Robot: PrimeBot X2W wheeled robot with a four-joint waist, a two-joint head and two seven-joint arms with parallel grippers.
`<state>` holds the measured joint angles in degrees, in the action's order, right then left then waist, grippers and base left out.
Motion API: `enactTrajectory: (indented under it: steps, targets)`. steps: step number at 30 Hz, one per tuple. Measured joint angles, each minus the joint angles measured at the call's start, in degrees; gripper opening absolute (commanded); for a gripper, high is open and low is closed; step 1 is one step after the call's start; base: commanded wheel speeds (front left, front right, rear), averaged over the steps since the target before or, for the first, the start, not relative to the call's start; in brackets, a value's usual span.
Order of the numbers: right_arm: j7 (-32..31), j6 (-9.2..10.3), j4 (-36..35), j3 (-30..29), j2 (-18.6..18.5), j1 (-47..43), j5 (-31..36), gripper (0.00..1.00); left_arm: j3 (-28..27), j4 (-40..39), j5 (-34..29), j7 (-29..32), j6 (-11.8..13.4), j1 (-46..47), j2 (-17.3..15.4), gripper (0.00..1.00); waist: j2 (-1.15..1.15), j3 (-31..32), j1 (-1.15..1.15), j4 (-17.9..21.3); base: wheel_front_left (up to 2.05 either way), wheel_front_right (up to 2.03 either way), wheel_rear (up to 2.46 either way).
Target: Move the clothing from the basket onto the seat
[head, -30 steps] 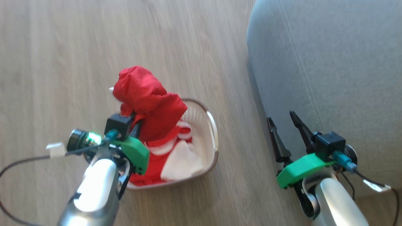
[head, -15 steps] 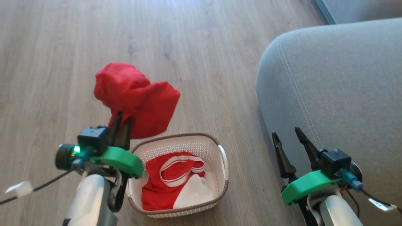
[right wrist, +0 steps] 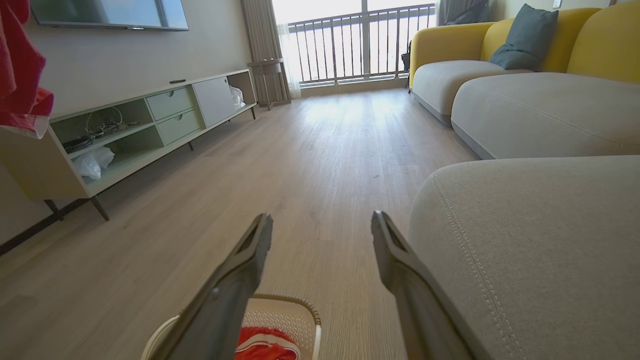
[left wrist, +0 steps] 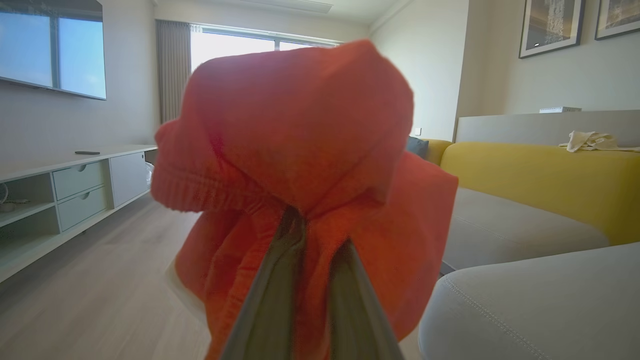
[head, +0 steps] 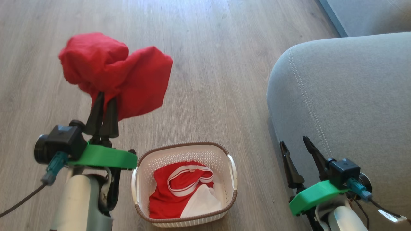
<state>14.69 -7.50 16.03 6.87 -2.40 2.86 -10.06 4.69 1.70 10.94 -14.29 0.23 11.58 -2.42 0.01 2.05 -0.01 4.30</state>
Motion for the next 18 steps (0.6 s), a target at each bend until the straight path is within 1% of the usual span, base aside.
enactTrajectory:
  steps: [3, 7, 13, 18]
  targets:
    - [0.00, 0.00, 0.00, -0.02, 0.00, 0.00, 0.00, 1.00, 0.13, -1.65, 0.16, 0.00, -0.02, 0.01, 0.00, 0.00, 0.00, 0.23, 0.00, -0.05, 0.00, 0.00, 0.00]
    - [0.00, 0.00, -0.01, -0.03, 0.00, 0.00, -0.01, 1.00, 2.43, -2.94, -0.68, 0.00, -0.57, 0.10, 0.00, 0.00, 0.00, 0.13, 0.00, -0.32, 0.00, 0.00, 0.00]
    - [0.00, 0.00, 0.01, 0.22, 0.00, 0.00, -0.01, 1.00, 5.09, -3.86, -0.53, 0.00, -0.65, 0.13, 0.02, 0.00, 0.00, 0.11, 0.00, -0.27, 0.00, 0.00, 0.00]
    - [0.00, 0.00, 0.12, 0.12, 0.00, -0.03, -0.01, 1.00, 9.87, -2.96, -2.08, -0.18, -3.69, 0.15, 0.01, 0.00, -0.01, 0.18, 0.00, -0.21, 0.00, 0.00, 0.00]
